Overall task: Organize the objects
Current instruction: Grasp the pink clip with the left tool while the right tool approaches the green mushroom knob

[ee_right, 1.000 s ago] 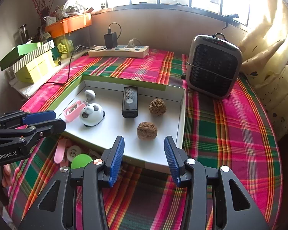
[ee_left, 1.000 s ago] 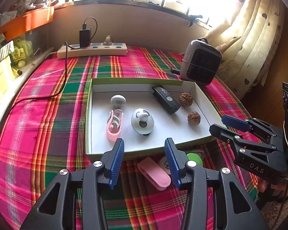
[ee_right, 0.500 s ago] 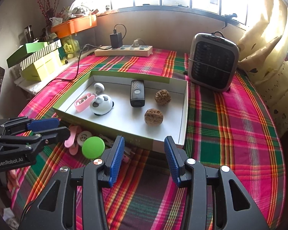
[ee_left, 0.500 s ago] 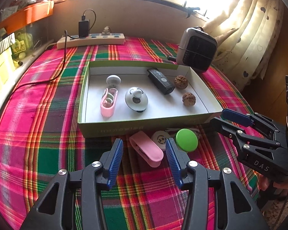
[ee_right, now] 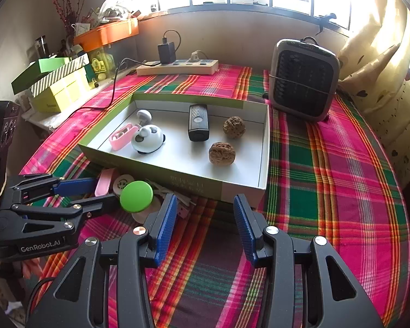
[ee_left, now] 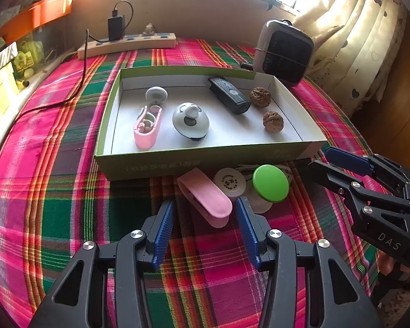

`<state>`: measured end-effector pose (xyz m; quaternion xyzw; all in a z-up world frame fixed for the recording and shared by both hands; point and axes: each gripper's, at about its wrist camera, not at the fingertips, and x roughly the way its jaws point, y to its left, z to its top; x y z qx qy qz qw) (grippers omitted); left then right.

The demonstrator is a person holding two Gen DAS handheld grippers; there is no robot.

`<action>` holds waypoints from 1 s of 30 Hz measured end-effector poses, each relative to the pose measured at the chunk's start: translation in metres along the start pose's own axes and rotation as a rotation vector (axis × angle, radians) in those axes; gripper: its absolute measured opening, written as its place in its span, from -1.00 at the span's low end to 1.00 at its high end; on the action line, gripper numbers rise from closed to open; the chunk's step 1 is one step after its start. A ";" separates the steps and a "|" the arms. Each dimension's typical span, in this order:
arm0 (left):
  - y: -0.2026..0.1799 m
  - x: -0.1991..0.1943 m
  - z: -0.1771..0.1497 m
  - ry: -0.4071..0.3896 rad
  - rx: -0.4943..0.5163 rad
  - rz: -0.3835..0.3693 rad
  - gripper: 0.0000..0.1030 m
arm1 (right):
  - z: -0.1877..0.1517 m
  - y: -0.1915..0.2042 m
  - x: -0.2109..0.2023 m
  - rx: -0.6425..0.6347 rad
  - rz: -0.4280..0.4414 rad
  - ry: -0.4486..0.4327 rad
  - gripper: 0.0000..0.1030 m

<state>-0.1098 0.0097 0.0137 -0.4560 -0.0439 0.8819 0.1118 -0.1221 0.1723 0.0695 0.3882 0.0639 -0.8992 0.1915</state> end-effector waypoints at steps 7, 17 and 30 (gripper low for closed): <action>0.012 -0.004 -0.002 -0.008 -0.021 0.022 -0.12 | -0.001 0.005 0.003 -0.011 0.010 0.012 -0.13; 0.018 -0.003 -0.001 -0.009 -0.007 0.035 -0.12 | -0.004 0.016 0.005 -0.024 0.034 0.027 -0.13; 0.011 0.009 0.008 -0.007 0.049 0.090 -0.12 | -0.008 0.023 0.009 -0.021 0.039 0.047 -0.13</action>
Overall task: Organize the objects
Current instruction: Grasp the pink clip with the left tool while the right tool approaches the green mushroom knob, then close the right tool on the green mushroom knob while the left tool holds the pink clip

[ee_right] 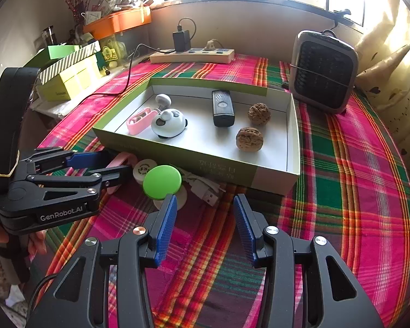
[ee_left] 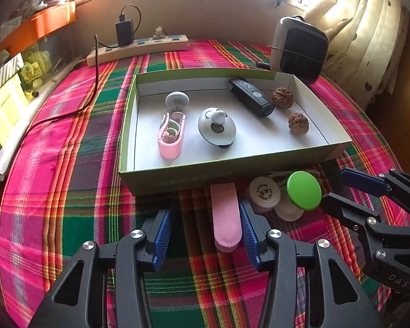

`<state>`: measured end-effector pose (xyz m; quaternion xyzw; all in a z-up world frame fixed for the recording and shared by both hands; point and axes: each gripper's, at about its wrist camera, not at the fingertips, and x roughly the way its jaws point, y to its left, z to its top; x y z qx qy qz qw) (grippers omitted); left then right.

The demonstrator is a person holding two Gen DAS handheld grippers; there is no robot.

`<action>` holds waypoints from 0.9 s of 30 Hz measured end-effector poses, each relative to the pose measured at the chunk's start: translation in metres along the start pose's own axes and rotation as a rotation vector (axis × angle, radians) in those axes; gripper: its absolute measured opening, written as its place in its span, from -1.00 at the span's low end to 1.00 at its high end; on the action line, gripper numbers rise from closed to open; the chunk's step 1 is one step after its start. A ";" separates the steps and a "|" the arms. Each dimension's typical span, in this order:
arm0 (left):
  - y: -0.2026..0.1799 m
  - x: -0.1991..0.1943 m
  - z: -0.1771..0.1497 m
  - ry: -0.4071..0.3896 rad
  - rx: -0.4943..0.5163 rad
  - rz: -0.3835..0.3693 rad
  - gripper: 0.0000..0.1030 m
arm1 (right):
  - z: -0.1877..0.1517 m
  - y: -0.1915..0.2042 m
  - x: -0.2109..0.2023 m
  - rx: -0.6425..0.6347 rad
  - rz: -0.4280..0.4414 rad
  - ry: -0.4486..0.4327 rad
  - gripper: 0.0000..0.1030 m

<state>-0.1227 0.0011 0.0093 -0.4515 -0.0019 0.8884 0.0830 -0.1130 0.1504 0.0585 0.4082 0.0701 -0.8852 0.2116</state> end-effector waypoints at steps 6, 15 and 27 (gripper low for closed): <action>0.001 0.000 0.000 -0.007 0.002 0.006 -0.21 | -0.001 0.003 0.003 -0.002 0.008 0.008 -0.13; 0.012 -0.003 -0.002 -0.019 -0.027 0.018 -0.62 | -0.003 0.007 0.002 -0.008 0.024 0.011 -0.13; 0.025 -0.007 -0.009 -0.035 -0.049 0.029 -0.69 | -0.001 0.023 0.012 -0.039 0.080 0.017 -0.13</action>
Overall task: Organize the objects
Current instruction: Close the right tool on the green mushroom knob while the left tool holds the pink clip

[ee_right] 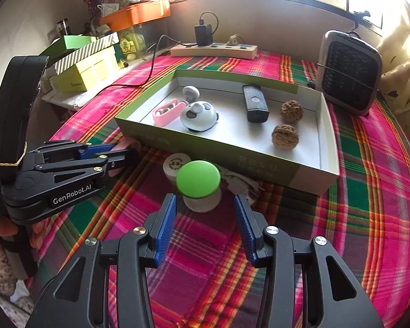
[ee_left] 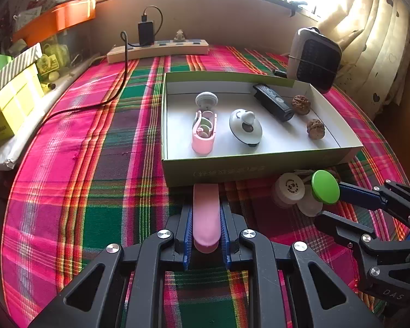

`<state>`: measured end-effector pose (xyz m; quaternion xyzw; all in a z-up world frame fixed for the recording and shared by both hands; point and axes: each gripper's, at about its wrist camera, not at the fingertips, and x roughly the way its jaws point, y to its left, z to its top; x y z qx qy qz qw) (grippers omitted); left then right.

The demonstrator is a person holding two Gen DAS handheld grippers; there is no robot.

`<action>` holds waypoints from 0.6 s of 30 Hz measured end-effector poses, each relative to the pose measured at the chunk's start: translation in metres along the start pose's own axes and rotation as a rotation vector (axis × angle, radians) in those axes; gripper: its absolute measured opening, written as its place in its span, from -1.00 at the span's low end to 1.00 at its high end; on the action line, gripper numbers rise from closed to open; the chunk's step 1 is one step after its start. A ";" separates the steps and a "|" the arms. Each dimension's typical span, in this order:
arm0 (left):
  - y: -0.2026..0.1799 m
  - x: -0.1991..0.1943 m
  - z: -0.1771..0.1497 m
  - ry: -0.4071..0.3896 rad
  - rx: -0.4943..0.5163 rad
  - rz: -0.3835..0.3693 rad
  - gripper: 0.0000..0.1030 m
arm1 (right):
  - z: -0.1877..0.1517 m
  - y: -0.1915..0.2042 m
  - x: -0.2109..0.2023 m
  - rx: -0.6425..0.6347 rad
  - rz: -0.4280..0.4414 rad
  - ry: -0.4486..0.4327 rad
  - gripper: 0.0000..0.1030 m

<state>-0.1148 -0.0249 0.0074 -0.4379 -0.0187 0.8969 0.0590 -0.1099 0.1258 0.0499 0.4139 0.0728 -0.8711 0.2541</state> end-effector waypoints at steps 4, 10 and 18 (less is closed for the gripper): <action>0.003 -0.001 -0.002 -0.005 -0.006 -0.011 -0.69 | 0.002 0.005 0.007 -0.012 0.007 0.004 -0.13; 0.003 -0.001 -0.002 -0.010 -0.002 -0.015 -0.69 | 0.005 0.004 0.014 -0.008 -0.001 0.016 -0.13; 0.004 -0.001 -0.002 -0.013 0.001 -0.019 -0.68 | 0.009 0.004 0.020 -0.011 0.006 0.018 -0.13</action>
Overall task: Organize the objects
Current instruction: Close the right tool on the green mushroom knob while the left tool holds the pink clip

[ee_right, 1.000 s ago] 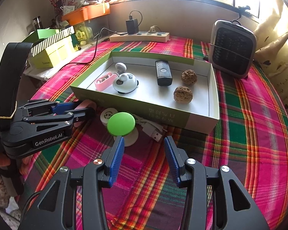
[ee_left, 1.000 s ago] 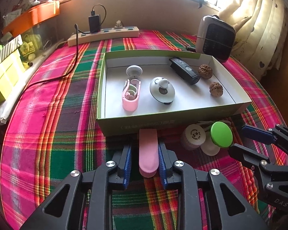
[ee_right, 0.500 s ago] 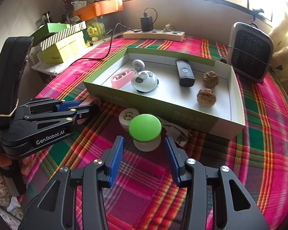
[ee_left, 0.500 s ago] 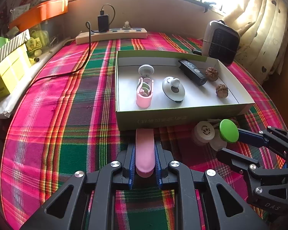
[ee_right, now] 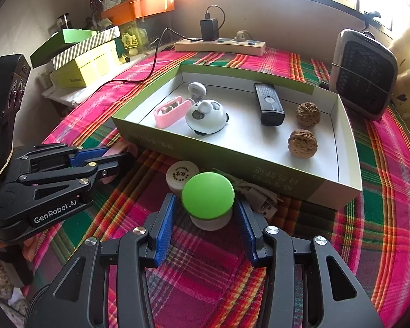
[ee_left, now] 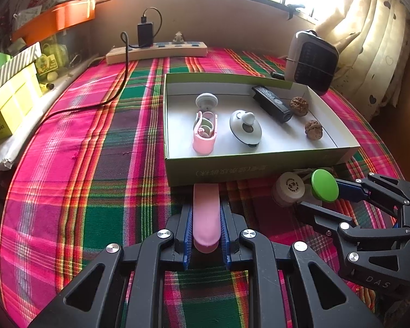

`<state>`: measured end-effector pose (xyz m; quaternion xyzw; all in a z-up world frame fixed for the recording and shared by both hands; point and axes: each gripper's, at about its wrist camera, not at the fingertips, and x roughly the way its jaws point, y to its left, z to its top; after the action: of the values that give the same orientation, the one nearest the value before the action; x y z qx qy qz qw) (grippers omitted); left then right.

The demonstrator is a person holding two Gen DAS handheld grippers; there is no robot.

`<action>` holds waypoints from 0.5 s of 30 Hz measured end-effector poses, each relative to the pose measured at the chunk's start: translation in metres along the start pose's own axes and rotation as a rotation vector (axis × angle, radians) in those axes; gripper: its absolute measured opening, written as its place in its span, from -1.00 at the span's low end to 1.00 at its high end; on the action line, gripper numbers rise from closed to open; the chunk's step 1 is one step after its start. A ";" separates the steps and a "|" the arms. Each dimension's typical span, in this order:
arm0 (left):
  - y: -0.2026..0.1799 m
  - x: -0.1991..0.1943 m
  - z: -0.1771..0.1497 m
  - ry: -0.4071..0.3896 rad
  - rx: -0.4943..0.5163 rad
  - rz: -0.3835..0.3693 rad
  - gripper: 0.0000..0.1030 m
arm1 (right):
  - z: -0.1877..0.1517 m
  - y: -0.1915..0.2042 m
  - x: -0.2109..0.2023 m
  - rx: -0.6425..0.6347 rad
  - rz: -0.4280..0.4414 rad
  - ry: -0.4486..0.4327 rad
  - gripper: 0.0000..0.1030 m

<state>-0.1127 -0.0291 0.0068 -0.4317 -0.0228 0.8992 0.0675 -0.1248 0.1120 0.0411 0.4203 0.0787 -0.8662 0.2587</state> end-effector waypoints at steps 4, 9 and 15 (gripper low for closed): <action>0.000 0.000 0.000 0.000 -0.001 0.000 -0.68 | 0.001 0.000 0.000 -0.002 -0.002 0.001 -0.14; 0.000 0.000 0.000 -0.001 0.000 0.001 -0.68 | 0.000 0.002 0.000 -0.014 -0.020 0.002 -0.21; 0.000 0.000 0.000 -0.001 0.001 0.001 -0.68 | 0.000 0.000 0.000 -0.013 -0.030 0.002 -0.34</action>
<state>-0.1128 -0.0292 0.0063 -0.4313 -0.0224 0.8994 0.0673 -0.1248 0.1118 0.0414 0.4180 0.0910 -0.8691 0.2483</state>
